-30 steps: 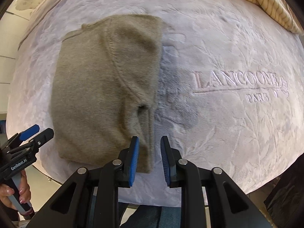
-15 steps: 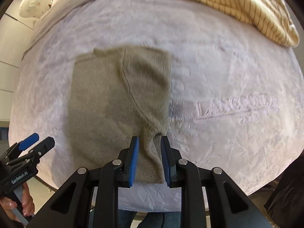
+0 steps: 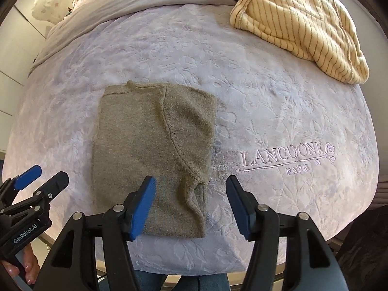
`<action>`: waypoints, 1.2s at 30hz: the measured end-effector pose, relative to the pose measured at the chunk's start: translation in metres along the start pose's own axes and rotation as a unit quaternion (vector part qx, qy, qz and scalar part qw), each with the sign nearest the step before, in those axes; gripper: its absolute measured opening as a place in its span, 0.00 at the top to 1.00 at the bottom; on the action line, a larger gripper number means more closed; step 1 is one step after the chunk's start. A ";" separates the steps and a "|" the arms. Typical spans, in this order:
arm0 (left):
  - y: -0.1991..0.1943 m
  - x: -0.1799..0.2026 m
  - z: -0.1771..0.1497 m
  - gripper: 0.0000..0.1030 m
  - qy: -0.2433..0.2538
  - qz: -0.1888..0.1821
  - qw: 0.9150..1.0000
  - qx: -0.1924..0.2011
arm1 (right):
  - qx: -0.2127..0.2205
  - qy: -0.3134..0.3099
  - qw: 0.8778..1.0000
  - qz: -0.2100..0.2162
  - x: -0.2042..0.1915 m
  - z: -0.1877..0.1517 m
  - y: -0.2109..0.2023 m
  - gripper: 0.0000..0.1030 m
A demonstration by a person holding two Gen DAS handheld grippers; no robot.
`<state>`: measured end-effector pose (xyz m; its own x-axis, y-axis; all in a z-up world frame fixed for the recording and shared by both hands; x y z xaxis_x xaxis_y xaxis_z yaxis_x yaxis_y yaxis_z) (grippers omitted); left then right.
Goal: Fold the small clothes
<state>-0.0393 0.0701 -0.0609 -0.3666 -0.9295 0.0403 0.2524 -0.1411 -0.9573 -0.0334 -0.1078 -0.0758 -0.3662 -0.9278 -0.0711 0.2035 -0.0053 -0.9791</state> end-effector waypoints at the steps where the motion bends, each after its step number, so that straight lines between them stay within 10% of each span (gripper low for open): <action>1: -0.001 0.000 0.000 0.20 0.000 0.001 1.000 0.001 | 0.000 0.002 1.000 -0.001 0.000 0.000 -0.001 0.36; 8: 0.001 0.000 -0.001 0.19 -0.005 0.004 1.000 -0.005 | 0.004 0.001 1.000 -0.010 -0.001 0.003 -0.001 0.23; 10: 0.001 -0.001 -0.001 0.00 -0.007 0.005 1.000 -0.006 | 0.005 0.002 1.000 -0.009 -0.001 0.004 -0.001 0.21; 22: 0.001 0.000 0.002 0.00 -0.009 0.011 1.000 -0.002 | 0.007 0.000 1.000 -0.022 0.001 0.008 0.001 0.00; 36: 0.003 -0.002 0.001 0.00 -0.013 0.016 1.000 -0.004 | 0.006 0.010 1.000 -0.024 0.000 0.006 0.004 0.00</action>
<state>-0.0366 0.0708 -0.0635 -0.3344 -0.9423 0.0168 0.2562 -0.1080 -0.9606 -0.0267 -0.1098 -0.0784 -0.3945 -0.9184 -0.0289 0.1962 -0.0535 -0.9791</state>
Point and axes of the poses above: each gripper's, at about its wrist camera, not at the fingertips, and y roughly the way its jaws point, x to its right, z to its top, the point moved 5 cm from there along y, roughly the way its jaws point, and after that the axes turned 6 degrees about y, right-handed, at the moved point
